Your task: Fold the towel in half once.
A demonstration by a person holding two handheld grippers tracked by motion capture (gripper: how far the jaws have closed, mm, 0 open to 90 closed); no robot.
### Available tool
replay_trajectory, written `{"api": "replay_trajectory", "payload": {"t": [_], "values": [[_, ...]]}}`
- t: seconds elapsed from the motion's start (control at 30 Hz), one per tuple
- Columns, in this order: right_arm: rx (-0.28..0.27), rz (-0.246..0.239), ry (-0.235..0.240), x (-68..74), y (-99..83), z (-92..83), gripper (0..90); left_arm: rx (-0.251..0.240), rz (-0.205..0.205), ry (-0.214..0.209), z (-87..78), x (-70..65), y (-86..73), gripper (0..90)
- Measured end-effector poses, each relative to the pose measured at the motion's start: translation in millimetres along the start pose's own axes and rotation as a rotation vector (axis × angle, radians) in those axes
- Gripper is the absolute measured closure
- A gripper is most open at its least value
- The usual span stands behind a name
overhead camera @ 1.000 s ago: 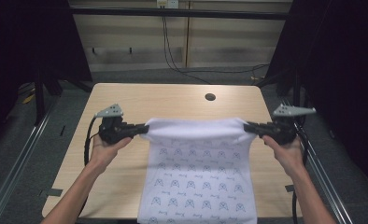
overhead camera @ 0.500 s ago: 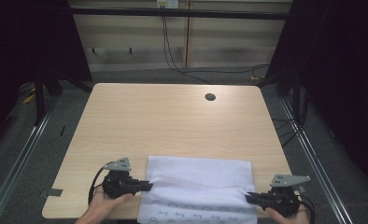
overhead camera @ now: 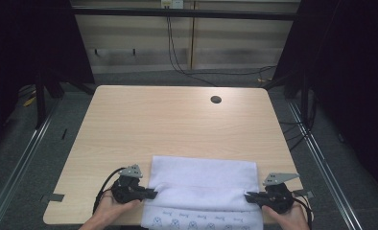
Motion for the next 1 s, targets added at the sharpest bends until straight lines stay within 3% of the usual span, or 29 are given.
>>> {"api": "replay_trajectory", "payload": {"t": [0.17, 0.3, 0.47, 0.53, 0.7, 0.8, 0.83, 1.0], "values": [[-0.028, 0.005, -0.038, -23.4, 18.8, 21.5, 84.9, -0.038, -0.030, 0.061, 10.8, 35.3, 17.9, 87.4], [-0.028, 0.005, -0.057, -45.0, 36.9, 40.4, 84.6, -0.048, -0.010, 0.097, 16.7, 57.2, 30.1, 87.4], [-0.019, 0.002, -0.081, -69.5, 61.7, 66.2, 84.7, -0.035, 0.006, 0.179, 26.5, 86.1, 50.2, 87.5], [-0.007, -0.006, -0.096, -74.7, 69.5, 74.0, 84.6, -0.047, -0.010, 0.219, 30.0, 98.5, 56.7, 87.4], [-0.017, 0.001, -0.115, -93.5, 88.8, 96.3, 84.3, -0.084, -0.063, 0.259, 33.2, 126.9, 66.9, 87.5], [-0.044, 0.018, -0.131, -105.3, 97.5, 107.7, 84.2, -0.099, -0.068, 0.280, 35.5, 139.2, 71.7, 87.4], [-0.045, 0.018, -0.141, -107.9, 99.8, 110.3, 84.1, -0.107, -0.086, 0.288, 37.6, 145.5, 75.3, 87.4], [-0.025, 0.027, -0.216, -125.8, 120.7, 130.4, 82.9, -0.117, -0.064, 0.342, 47.9, 162.4, 87.8, 87.4]]}}
Point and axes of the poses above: each handheld gripper's, and its own axes: z roughly forward along the jaws, y roughly out of its top, x roughly to its left, the point moved 2 cm from there along z, roughly forward along the jaws, and after that the axes turned 14 degrees about -x, right-handed, at the moved point
